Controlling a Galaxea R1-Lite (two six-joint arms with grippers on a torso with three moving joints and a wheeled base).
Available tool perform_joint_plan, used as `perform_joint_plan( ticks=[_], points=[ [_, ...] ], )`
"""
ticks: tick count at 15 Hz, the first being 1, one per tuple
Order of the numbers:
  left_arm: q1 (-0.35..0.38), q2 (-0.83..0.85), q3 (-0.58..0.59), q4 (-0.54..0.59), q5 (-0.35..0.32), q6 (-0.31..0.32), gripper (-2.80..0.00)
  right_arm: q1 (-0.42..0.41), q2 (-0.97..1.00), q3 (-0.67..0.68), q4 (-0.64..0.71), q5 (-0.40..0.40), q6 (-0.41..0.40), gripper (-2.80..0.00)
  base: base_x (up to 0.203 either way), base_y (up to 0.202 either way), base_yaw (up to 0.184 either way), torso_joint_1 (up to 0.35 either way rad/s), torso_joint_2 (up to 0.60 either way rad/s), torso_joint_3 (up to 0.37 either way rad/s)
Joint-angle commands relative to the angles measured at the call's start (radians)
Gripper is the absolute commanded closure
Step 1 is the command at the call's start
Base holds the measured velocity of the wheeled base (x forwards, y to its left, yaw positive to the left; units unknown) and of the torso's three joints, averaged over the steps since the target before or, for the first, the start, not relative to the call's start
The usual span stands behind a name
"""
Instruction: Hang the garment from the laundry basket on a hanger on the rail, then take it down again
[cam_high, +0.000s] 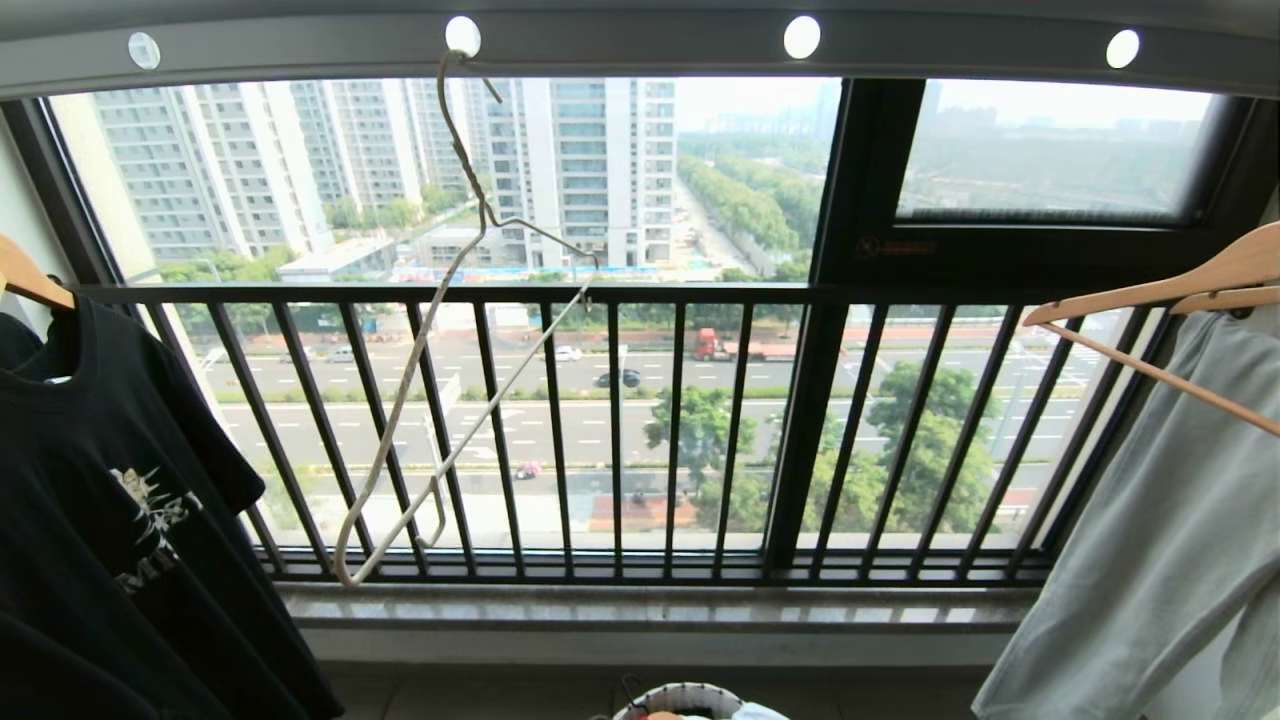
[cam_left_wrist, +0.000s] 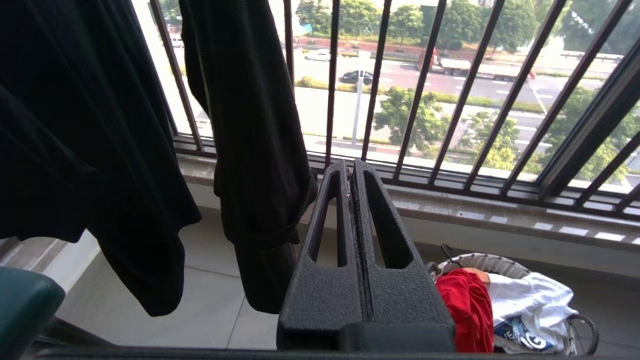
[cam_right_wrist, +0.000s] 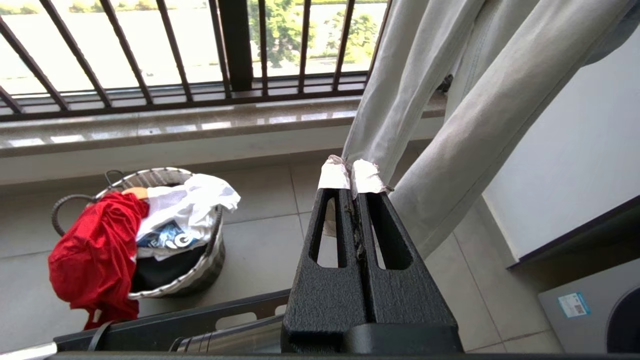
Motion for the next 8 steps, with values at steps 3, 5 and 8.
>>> perform_joint_plan(
  ticks=[3,5,8],
  points=[
    [0.001,-0.059,0.136,-0.093,-0.106,0.108,0.00,-0.010,-0.075,0.284,-0.432,0.154,0.032,0.00,0.000,0.000,0.000,0.000,0.00,0.000],
    [0.001,-0.059,0.224,-0.247,-0.149,0.179,0.00,-0.011,-0.074,0.387,-0.635,0.220,0.002,0.00,0.000,0.000,0.000,0.000,0.00,0.000],
    [0.001,-0.059,0.258,-0.283,-0.215,0.221,0.00,-0.011,-0.074,0.420,-0.683,0.284,-0.106,0.00,0.000,0.000,0.000,0.000,0.00,0.000]
  ],
)
